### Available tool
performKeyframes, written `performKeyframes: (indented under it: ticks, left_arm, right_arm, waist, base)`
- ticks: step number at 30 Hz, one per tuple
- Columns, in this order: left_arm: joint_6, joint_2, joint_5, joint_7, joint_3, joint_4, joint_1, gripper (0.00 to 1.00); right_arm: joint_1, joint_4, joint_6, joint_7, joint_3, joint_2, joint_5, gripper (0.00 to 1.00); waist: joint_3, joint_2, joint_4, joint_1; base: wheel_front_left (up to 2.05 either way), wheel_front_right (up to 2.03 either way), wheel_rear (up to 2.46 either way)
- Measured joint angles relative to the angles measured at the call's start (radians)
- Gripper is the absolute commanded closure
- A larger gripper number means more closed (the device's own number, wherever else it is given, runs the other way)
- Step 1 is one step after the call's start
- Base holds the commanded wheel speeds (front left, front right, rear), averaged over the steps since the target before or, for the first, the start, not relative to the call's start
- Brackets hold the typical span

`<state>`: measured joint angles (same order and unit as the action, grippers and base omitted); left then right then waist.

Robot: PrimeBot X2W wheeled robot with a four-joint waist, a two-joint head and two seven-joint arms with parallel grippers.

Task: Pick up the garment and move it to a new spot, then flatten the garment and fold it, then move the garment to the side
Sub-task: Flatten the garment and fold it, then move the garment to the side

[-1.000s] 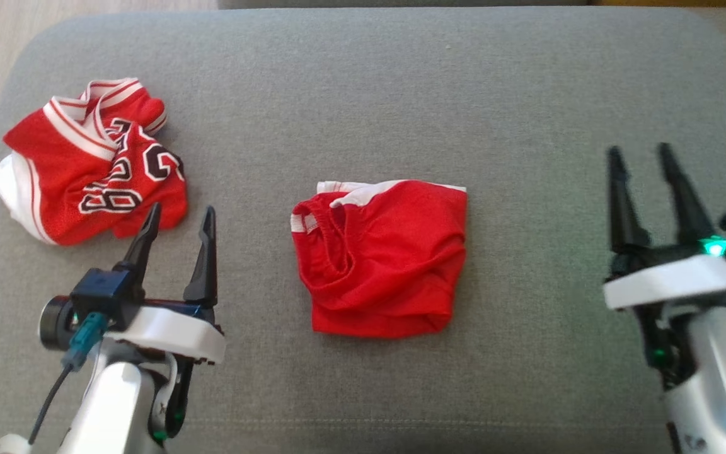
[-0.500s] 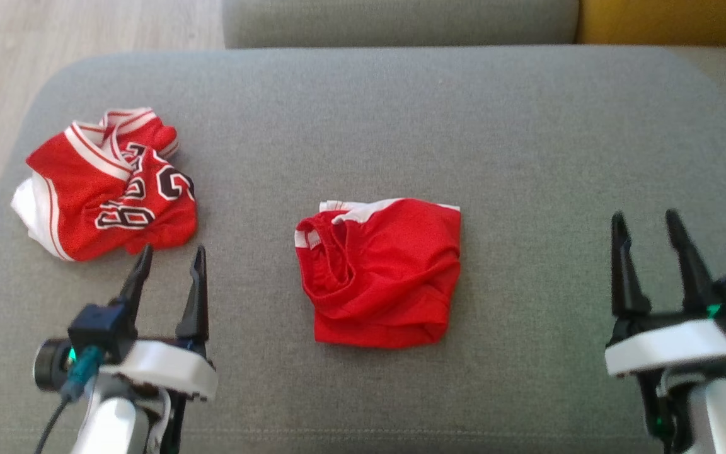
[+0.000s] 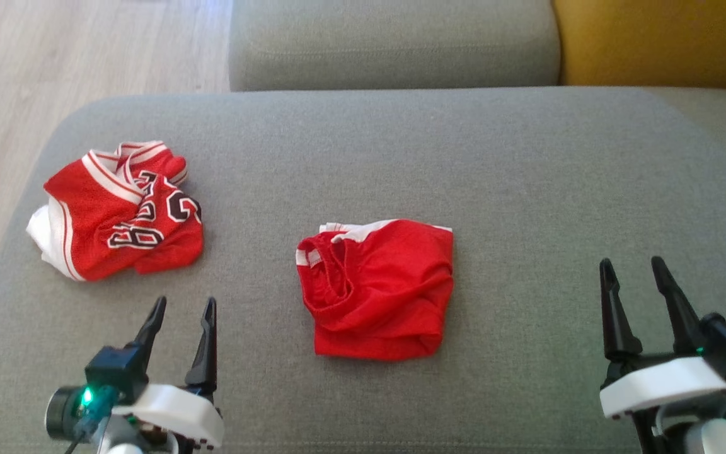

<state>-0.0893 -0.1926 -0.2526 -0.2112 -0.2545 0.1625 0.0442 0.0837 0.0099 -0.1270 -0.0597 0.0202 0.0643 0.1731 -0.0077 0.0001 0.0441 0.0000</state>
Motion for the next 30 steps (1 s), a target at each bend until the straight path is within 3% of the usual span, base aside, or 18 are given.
performKeyframes:
  ticks: [30]
  left_arm:
    - [-0.017,-0.026,-0.014,0.017,-0.019,-0.033,0.013,0.0]
  right_arm:
    - [0.013,-0.01,0.0,0.017,-0.002,-0.002,0.0,0.0]
  waist:
    - [0.0,0.0,0.001,0.0]
  base:
    - [0.0,0.0,0.0]
